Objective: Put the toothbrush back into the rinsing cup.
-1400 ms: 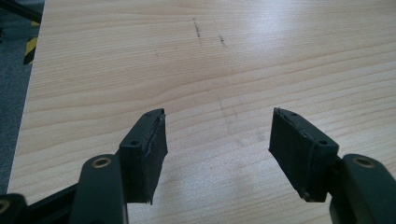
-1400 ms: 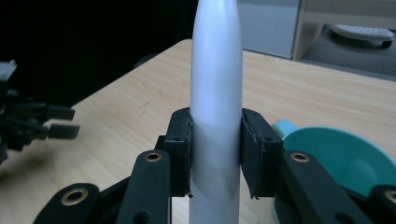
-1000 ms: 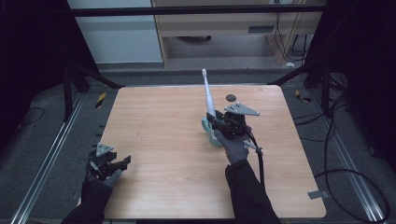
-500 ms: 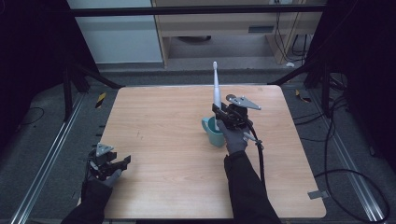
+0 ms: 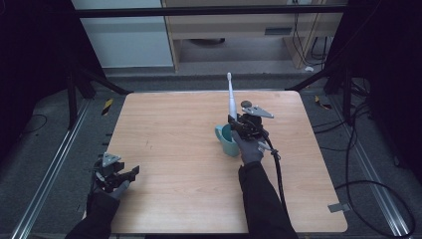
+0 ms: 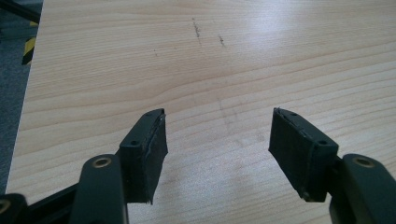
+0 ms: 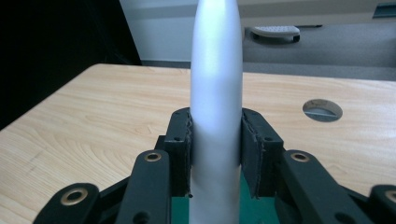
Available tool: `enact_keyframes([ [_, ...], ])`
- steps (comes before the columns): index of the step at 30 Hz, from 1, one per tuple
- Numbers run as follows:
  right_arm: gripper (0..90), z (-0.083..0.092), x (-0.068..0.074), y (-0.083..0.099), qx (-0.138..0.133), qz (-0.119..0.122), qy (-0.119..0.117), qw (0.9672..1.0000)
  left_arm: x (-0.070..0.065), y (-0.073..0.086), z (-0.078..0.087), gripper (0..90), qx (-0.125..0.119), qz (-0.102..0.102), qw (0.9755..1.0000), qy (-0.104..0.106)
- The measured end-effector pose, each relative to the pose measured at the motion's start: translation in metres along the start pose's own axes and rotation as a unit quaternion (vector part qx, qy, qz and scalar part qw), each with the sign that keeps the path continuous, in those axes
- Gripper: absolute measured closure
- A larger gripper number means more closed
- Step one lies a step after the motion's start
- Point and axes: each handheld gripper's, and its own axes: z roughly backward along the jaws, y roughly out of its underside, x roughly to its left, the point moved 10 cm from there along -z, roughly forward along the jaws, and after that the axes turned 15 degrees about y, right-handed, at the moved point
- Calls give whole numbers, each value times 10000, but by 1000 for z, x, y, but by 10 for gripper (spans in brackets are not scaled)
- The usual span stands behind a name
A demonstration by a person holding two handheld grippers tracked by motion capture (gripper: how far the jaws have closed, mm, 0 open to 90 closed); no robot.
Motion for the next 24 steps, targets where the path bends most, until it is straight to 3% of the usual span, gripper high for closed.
enact_keyframes([
  [13,661,-8,2,25,308,362,154,9988,0,0,0,359,-3,-3,10000,2],
  [24,657,-10,0,35,520,517,222,9971,-1,0,0,359,10,-13,10000,8],
])
